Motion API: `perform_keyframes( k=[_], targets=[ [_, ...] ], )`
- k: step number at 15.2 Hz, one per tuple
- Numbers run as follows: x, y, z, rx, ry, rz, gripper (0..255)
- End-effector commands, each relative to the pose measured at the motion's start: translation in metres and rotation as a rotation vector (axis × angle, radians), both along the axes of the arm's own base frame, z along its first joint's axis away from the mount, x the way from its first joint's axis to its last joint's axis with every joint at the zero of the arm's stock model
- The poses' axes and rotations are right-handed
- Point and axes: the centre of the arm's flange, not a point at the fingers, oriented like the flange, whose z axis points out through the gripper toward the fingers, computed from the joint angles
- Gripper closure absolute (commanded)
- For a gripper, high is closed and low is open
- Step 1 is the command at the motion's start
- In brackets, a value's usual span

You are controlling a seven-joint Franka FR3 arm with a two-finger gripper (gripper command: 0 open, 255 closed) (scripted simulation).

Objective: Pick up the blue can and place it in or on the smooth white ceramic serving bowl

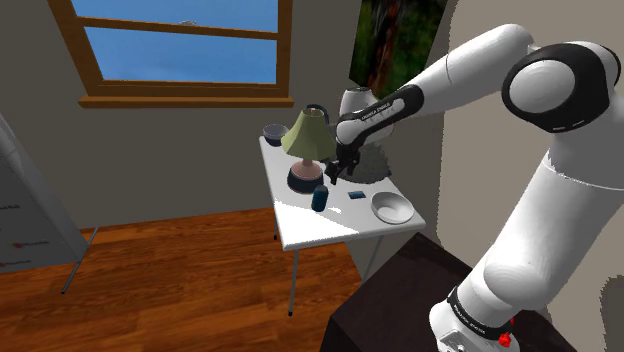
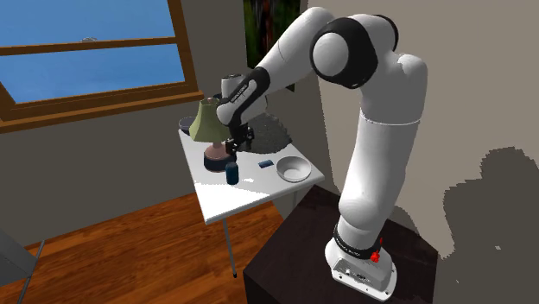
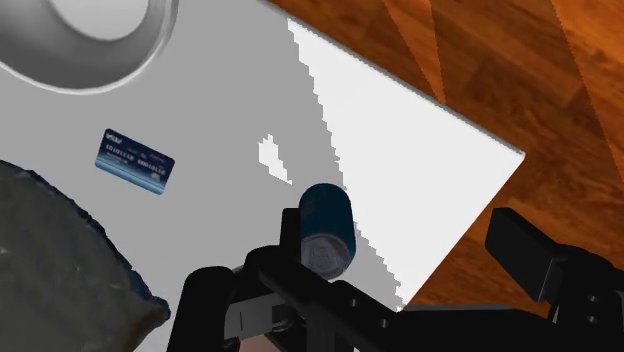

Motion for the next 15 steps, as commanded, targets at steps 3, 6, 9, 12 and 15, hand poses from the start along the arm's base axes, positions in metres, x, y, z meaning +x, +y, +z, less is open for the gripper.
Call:
perform_keyframes(
  k=[3, 6, 9, 12, 15],
  targets=[
    [0.032, -0.009, -0.041, 0.01, 0.0, 0.0, 0],
    [0.055, -0.014, -0.073, 0.017, 0.0, 0.001, 0],
    [0.079, -0.019, -0.105, 0.024, 0.0, 0.001, 0],
    [0.093, -0.022, -0.129, 0.028, 0.0, 0.001, 0],
    [0.093, -0.022, -0.144, 0.028, 0.0, 0.001, 0]
  ],
)
